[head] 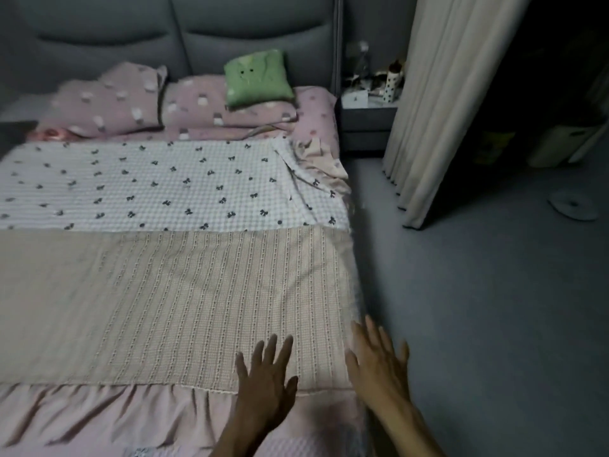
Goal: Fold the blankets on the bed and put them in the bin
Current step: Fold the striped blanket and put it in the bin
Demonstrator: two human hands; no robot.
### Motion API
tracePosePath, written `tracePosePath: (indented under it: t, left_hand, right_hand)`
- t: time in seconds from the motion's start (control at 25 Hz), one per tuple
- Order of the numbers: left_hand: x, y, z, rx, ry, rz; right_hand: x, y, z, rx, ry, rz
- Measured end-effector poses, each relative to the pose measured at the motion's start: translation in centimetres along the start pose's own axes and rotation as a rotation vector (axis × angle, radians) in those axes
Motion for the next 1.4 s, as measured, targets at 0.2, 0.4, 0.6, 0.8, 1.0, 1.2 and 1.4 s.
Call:
tracePosePath:
  t: [0.2, 0.4, 0.6, 0.8, 1.0, 1.2, 1.4]
  left_hand:
    - [2.6, 11.4, -2.0, -0.196, 0.111, 0.041]
    - [3.1, 18.3, -6.4, -0.225, 0.188, 0.101]
    - [4.4, 16.9, -13.4, -0.356, 0.243, 0.268]
    - [4.8, 13.8, -21.1, -0.544, 0.244, 0.388]
    - [3.9, 11.1, -26.3, -0.705, 0.289, 0.466]
    - [7.1, 6.8, -35.3, -0.734, 0.295, 0.339]
    - [18.2, 8.9, -39.0, -0.975, 0.36, 0.346]
  right_hand:
    - [-2.5, 15.5, -0.9, -0.031, -0.065, -0.019]
    - [-6.5, 19.2, -6.7, -0.147, -0.033, 0.032]
    - [-7.2, 14.1, -16.7, -0.365, -0.08, 0.144]
    - [-5.5, 11.4, -26.5, -0.468, -0.23, 0.287]
    - [-5.9, 2.7, -34.2, -0.728, -0.162, 0.393]
    - [1.4, -9.5, -45.5, -0.92, -0.223, 0.44]
    - [7.9, -4.9, -54.4, -1.016, -0.033, 0.504]
Point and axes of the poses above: each hand's wrist, its own z-axis away from the middle knuckle, its own x-axis out of the palm, y = z × x, the point moved 10 cm from there along -z, towards the middle knuckle, and after that the axes turned 13 degrees about z, right-handed, at the moved point
